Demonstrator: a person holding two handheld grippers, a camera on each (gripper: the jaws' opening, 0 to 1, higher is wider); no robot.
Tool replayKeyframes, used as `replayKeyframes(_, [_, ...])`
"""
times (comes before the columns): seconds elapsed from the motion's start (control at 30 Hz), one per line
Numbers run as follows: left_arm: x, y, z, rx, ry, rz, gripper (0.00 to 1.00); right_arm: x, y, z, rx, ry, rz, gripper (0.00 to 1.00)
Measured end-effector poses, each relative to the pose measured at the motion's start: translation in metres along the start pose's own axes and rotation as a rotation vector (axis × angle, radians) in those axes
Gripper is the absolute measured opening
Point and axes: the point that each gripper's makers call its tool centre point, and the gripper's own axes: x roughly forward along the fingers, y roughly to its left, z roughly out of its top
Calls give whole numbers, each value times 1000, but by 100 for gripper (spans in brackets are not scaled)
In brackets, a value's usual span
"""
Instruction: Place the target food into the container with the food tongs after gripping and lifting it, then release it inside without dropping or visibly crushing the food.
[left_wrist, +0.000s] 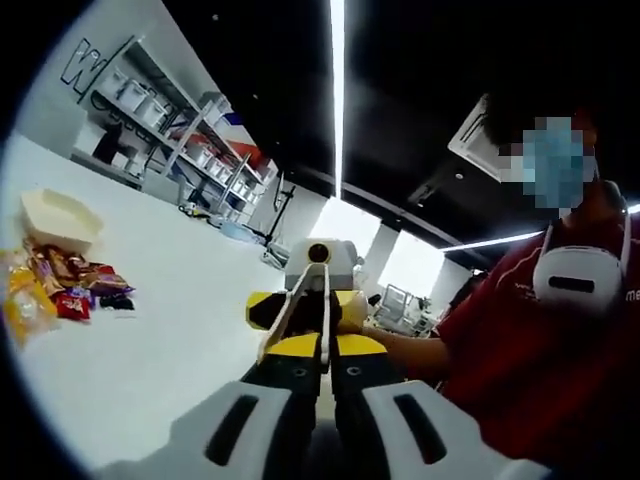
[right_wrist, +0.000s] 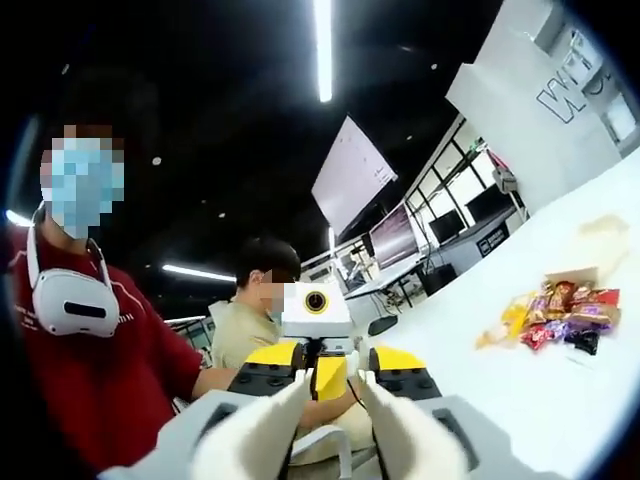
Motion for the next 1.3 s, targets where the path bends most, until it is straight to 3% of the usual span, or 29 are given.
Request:
replayKeyframes(0.07, [-1,4,7,56,-22,30,3,0,-3,5,-30,-9,-21,20])
replayKeyframes(0.13, [-1,7,9,61,-29,46,5,0,-6,8,-32,-9,-35,20])
replayKeyframes(0.2, [-2,16,14,121,-60,100,6,-2,-15,14,-35,-28,-68,20])
replayKeyframes(0.4, [-17,30,20,252,-117,183,8,-13,-28,22,-13,-59,-134,21])
replayKeyframes(0.47, [-22,36,22,248,-134,216,15,-19,-42,24,-9,-73,-207,21])
replayKeyframes(0.53, [-31,51,26,228,-165,289,32,-23,-52,23,-9,-69,-251,21])
replayKeyframes(0.6, [-40,64,34,287,-196,357,44,-25,-58,23,-11,-73,-277,21])
replayKeyframes(0.87, [-71,110,45,324,-205,553,43,-30,-76,17,-26,-44,-368,23])
replayKeyframes(0.97, [-82,125,50,301,-227,614,60,-31,-78,16,-30,-35,-378,23])
replayKeyframes(1.07, [-92,144,45,277,-192,703,77,-31,-79,15,-24,-28,-383,23])
replayKeyframes(1.17, [-96,151,41,290,-163,745,85,-31,-83,16,-31,-23,-400,23])
replayKeyframes(1.3, [-106,169,46,400,-129,859,90,-33,-93,18,-22,-29,-445,23])
